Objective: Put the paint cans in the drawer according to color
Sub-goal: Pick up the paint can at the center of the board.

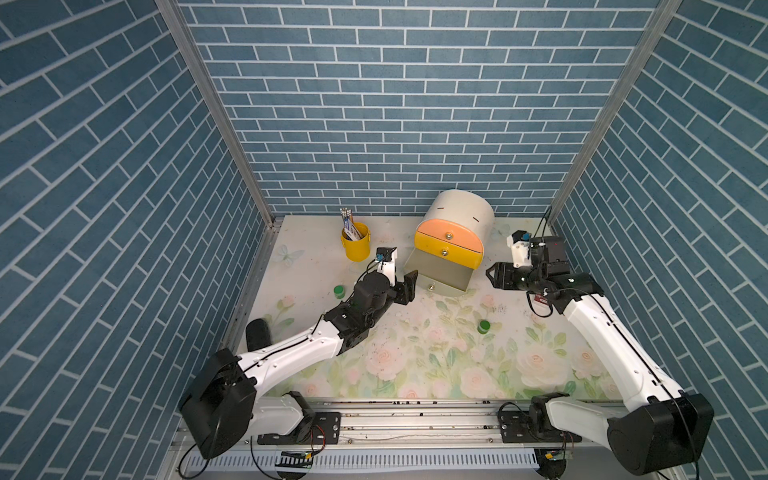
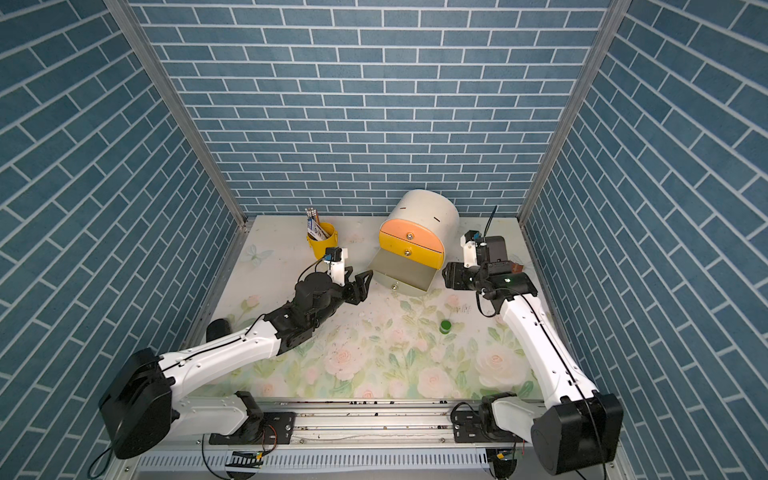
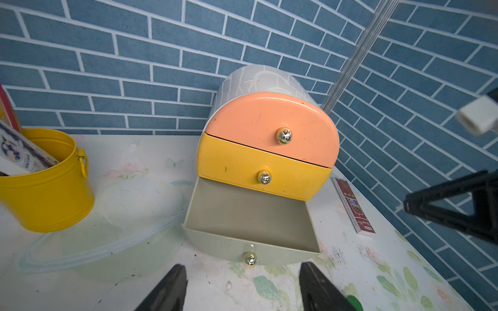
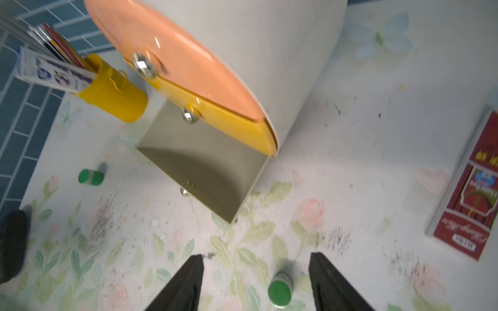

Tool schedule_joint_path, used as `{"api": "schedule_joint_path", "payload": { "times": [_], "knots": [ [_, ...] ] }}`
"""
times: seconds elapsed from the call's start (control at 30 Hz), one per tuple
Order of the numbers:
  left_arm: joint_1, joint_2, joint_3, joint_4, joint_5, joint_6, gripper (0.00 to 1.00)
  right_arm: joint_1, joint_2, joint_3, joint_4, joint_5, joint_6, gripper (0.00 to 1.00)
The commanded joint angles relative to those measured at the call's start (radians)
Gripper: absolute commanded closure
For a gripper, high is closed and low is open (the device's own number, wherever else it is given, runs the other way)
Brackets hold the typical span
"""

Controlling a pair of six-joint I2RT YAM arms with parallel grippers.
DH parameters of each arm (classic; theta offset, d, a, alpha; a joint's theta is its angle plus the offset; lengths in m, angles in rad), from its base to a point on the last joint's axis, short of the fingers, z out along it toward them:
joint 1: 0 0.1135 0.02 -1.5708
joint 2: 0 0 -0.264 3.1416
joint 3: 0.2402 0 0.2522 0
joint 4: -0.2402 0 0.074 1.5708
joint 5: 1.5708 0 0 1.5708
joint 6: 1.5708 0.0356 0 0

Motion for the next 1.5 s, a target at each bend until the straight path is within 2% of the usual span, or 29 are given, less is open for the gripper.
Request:
{"api": "schedule_joint_path", "payload": {
  "times": [0.0, 0.17, 0.37, 1.0, 1.47],
  "knots": [
    [0.004, -0.043, -0.024, -0.068, -0.012, 0.009, 0.29, 0.036, -0.039, -0.104, -0.038, 0.017, 0.058, 0.28],
    [0.004, -0.081, -0.052, -0.082, -0.003, 0.005, 0.28, 0.071, -0.045, -0.219, -0.042, 0.065, 0.080, 0.24],
    [0.004, -0.103, -0.063, -0.103, 0.000, 0.003, 0.28, 0.094, 0.018, -0.286, 0.007, 0.063, 0.094, 0.24],
    [0.004, -0.134, -0.075, -0.127, -0.009, 0.006, 0.25, 0.125, 0.243, -0.282, 0.075, 0.110, 0.123, 0.36],
    [0.004, -0.146, -0.069, -0.154, -0.045, 0.033, 0.24, 0.126, 0.260, -0.223, 0.019, 0.110, 0.113, 0.70]
  ]
}}
